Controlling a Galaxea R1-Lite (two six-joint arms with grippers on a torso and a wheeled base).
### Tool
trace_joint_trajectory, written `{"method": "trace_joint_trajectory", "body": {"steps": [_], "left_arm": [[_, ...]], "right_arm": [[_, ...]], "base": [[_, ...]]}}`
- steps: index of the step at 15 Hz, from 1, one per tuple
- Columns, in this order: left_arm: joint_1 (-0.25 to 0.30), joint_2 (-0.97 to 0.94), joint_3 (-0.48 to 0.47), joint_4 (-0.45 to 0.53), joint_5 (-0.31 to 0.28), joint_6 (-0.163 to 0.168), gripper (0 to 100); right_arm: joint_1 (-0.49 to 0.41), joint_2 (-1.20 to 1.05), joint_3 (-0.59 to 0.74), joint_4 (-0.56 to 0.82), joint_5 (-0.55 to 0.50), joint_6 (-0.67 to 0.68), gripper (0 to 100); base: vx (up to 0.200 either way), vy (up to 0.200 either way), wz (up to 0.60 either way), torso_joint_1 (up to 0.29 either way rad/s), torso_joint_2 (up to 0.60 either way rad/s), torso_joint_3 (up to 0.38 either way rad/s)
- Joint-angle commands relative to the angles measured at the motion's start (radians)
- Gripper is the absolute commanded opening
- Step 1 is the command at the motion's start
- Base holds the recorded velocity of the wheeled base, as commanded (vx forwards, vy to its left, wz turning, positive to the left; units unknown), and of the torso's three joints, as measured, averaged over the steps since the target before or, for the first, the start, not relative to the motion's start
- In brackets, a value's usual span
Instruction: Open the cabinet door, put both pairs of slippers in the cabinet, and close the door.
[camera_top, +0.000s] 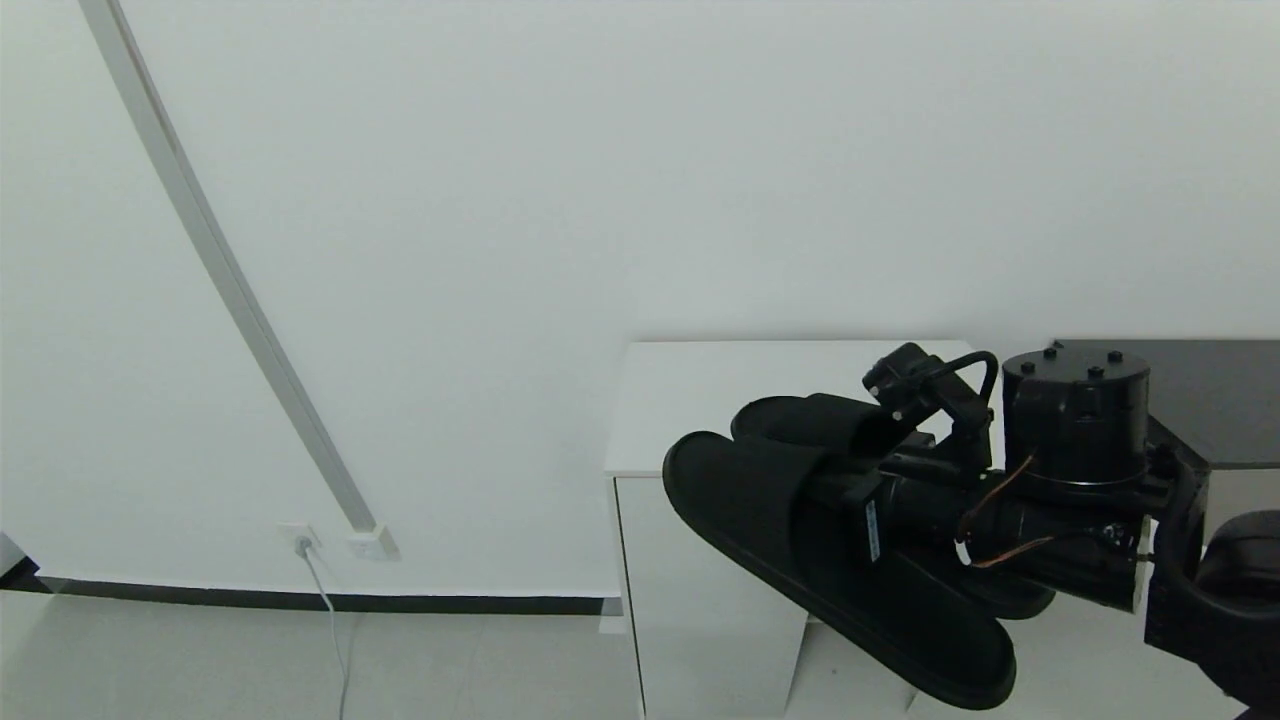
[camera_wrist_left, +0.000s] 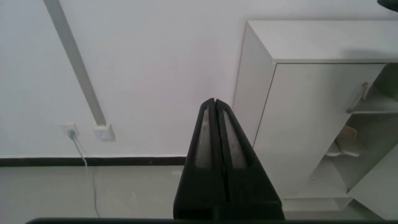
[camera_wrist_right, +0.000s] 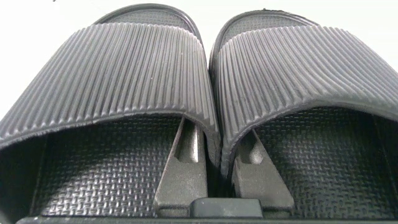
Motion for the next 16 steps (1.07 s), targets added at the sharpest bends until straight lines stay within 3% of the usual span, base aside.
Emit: {"method": "trace_joint_trajectory", "body": {"steps": [1, 16], "left_arm": [[0.0, 0.0, 0.0, 0.0, 0.0, 0.0, 0], [0.0, 0.0, 0.0, 0.0, 0.0, 0.0, 0]], "right_arm": [[-0.007, 0.002, 0.019, -0.026, 0.003, -0.002, 0], [-0.007, 0.007, 0.053, -0.04, -0.007, -0.014, 0]], "base": [[0.0, 0.0, 0.0, 0.0, 0.0, 0.0], [0.0, 0.0, 0.0, 0.0, 0.0, 0.0]]}}
